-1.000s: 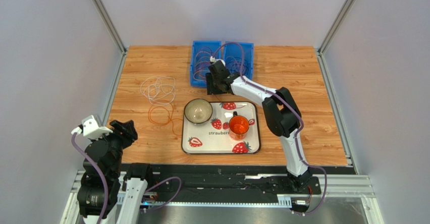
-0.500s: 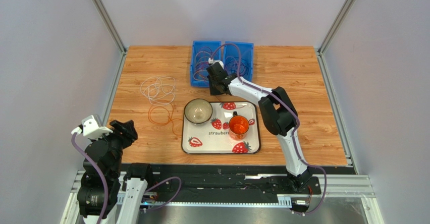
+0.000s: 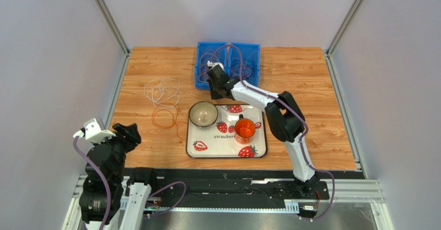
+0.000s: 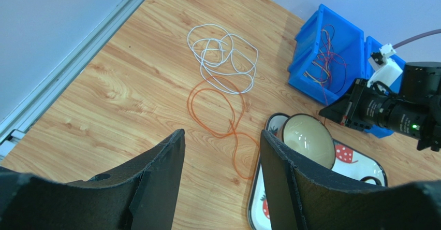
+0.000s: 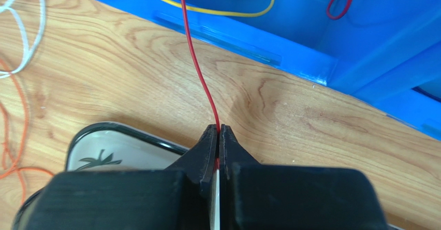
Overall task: Untangle the cables
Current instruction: Place the cable in the bin.
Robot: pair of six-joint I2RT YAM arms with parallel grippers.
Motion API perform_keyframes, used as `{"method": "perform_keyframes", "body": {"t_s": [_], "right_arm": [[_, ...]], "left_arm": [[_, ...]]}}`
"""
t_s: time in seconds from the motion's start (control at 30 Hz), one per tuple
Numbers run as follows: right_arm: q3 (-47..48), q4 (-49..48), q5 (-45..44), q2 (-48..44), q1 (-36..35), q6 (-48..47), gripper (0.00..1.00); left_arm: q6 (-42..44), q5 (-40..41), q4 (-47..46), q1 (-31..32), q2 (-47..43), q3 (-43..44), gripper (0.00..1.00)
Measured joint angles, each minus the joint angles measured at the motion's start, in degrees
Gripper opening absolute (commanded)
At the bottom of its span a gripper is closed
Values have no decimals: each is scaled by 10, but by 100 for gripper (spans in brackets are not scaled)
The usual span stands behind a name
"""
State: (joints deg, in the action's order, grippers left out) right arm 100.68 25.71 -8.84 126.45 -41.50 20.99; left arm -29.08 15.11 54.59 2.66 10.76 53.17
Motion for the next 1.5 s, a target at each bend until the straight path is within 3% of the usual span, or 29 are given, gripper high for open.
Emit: {"method": "perform_keyframes", "body": {"t_s": [0.17,0.67,1.23,1.5], "right_arm": [[24,3,0,-18,-1,-13,0],[213,-32,24,-9,12,-50,0],[219,-175,118,66,85,-18,0],[278,-198,139,94,95,-5,0]], "left_arm": [[0,0,0,0,0,0,64],[0,0,0,0,0,0,64],[0,0,0,0,0,0,64],[0,2,0,0,3,0,63]]}}
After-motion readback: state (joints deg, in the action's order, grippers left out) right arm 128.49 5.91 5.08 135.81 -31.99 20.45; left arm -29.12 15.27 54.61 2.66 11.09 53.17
